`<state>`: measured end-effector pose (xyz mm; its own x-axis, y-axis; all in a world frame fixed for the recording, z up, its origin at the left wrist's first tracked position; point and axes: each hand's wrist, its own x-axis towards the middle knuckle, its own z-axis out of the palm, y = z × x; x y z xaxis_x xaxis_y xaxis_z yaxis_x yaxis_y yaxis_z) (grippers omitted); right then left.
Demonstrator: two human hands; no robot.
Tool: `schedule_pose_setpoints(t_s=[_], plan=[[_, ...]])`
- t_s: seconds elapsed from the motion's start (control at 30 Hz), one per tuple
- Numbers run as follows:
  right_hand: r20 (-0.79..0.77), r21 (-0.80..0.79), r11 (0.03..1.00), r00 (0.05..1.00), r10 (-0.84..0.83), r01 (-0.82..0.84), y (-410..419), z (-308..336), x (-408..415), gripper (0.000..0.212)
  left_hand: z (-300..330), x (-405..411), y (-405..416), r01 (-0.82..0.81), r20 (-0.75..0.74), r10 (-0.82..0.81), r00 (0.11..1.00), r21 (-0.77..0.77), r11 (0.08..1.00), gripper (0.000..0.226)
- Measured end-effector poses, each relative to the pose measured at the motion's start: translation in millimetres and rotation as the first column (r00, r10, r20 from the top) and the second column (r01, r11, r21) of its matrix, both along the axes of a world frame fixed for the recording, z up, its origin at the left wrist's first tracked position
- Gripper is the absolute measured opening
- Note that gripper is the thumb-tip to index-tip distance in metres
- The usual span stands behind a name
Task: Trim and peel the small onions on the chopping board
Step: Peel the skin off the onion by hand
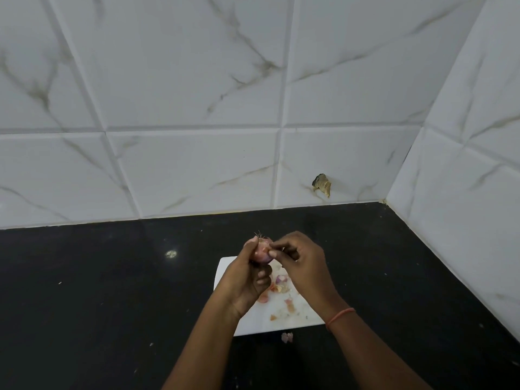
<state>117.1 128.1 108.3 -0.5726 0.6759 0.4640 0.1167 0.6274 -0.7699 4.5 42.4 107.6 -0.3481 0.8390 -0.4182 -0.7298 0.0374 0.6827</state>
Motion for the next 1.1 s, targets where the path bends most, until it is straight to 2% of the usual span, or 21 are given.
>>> schedule_pose_setpoints(t_s=[0.13, 0.27, 0.4, 0.53, 0.6, 0.67, 0.83, 0.9, 0.97, 1.07, 1.1], plan=[[0.041, 0.035, 0.999, 0.999, -0.032, 0.03, 1.4, 1.8, -4.4, 0.011, -3.0, -3.9, -2.7, 0.058, -0.05, -0.059, 0.997, -0.024, 0.998, 0.039], [0.034, -0.13, 0.978, 0.987, -0.159, 0.162, 10.6, 0.8, -7.2, 0.009, -3.0, -5.4, -3.7, 0.091, -0.062, -0.092, 0.994, -0.025, 0.996, 0.047], [0.018, -0.083, 0.963, 0.966, -0.258, 0.258, 10.7, 1.4, -3.9, 0.021, -3.9, -4.1, -1.9, 0.075, -0.053, -0.075, 0.996, -0.006, 0.997, 0.052], [0.018, -0.186, 0.982, 1.0, -0.007, 0.01, -1.7, 11.7, -4.2, 0.031, -8.1, -6.4, -1.0, 0.046, -0.065, -0.047, 0.997, -0.024, 0.999, 0.051], [0.061, -0.136, 0.99, 0.997, 0.046, -0.037, -2.8, 9.6, -6.1, 0.021, -8.1, -5.4, -1.4, 0.039, -0.08, -0.041, 0.996, -0.019, 0.999, 0.047], [0.052, -0.081, 0.997, 0.999, -0.002, 0.006, 0.0, 6.7, -7.8, 0.009, -9.0, -3.2, -1.5, 0.039, -0.081, -0.039, 0.996, 0.0, 0.999, 0.044], [0.121, 0.068, 0.997, 0.992, -0.033, 0.025, 5.6, 4.9, -12.6, 0.009, -6.8, 3.6, -1.4, 0.037, -0.07, -0.037, 0.997, 0.007, 0.999, 0.042], [0.134, 0.072, 0.996, 0.989, -0.058, 0.049, 5.1, 2.8, -13.7, 0.011, -5.4, 6.0, -0.9, 0.053, -0.059, -0.053, 0.997, 0.003, 0.999, 0.044], [0.107, 0.008, 0.995, 0.99, -0.097, 0.096, 4.9, 0.3, -14.1, 0.012, -5.5, 7.2, 0.3, 0.061, -0.045, -0.061, 0.997, 0.0, 0.998, 0.047], [0.061, -0.267, 0.946, 0.983, -0.175, 0.185, 9.9, -2.1, -11.0, 0.012, -7.2, 4.7, 1.2, 0.038, 0.014, -0.038, 0.999, 0.036, 0.999, 0.053], [0.05, -0.314, 0.927, 0.978, -0.201, 0.206, 12.9, -3.2, -8.9, 0.014, -7.9, 3.1, 1.4, 0.021, 0.025, -0.022, 0.999, 0.05, 0.999, 0.054]])
